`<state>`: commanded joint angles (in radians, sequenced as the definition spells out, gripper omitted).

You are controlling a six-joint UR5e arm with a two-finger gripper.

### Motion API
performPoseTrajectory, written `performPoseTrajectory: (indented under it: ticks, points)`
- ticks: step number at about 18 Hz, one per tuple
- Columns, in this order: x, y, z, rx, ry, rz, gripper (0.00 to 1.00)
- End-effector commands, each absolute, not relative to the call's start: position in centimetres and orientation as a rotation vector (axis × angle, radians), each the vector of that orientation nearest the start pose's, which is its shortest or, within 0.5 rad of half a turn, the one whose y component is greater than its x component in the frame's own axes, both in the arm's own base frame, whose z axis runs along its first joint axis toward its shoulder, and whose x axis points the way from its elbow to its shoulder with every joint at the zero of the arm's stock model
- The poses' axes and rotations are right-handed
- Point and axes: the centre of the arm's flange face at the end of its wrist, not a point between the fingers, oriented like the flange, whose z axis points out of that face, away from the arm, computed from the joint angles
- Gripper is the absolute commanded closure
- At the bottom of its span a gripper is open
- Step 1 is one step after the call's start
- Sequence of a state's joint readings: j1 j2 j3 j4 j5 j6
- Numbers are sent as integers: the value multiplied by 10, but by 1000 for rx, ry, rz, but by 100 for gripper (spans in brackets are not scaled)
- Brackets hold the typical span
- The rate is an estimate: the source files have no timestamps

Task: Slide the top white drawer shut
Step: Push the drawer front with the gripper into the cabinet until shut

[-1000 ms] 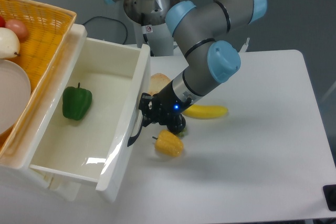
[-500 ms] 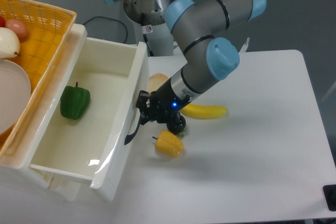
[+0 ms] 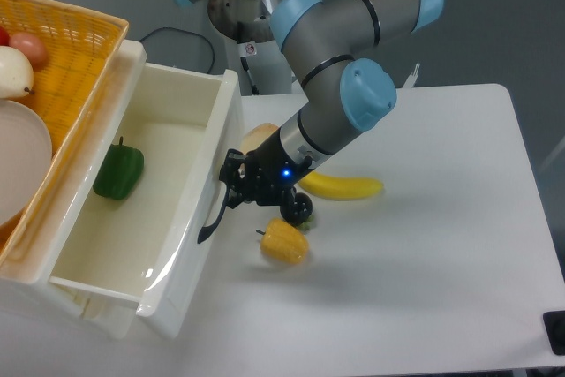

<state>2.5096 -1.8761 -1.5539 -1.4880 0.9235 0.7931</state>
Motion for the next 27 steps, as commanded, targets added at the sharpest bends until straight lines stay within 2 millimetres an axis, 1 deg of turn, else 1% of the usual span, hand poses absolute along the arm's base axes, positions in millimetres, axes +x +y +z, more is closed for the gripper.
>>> performPoseTrajectory:
  ticks: [1, 4, 6, 8, 10, 13, 18, 21, 24, 27]
  points:
    - [-353, 505, 358, -2657, -274, -792, 100]
    - [-349, 507, 359, -2659, -264, -793, 100]
    - [-341, 512, 358, -2666, -251, -803, 100]
    - [-338, 513, 357, -2668, -248, -806, 100]
    - [-329, 516, 361, -2669, -235, -806, 100]
    - [-323, 519, 363, -2667, -222, -809, 100]
    - [-313, 523, 361, -2678, -211, -836, 100]
    - [-311, 523, 360, -2680, -208, -838, 100]
    - [-301, 526, 361, -2684, -189, -842, 100]
    - [-296, 528, 359, -2687, -182, -852, 100]
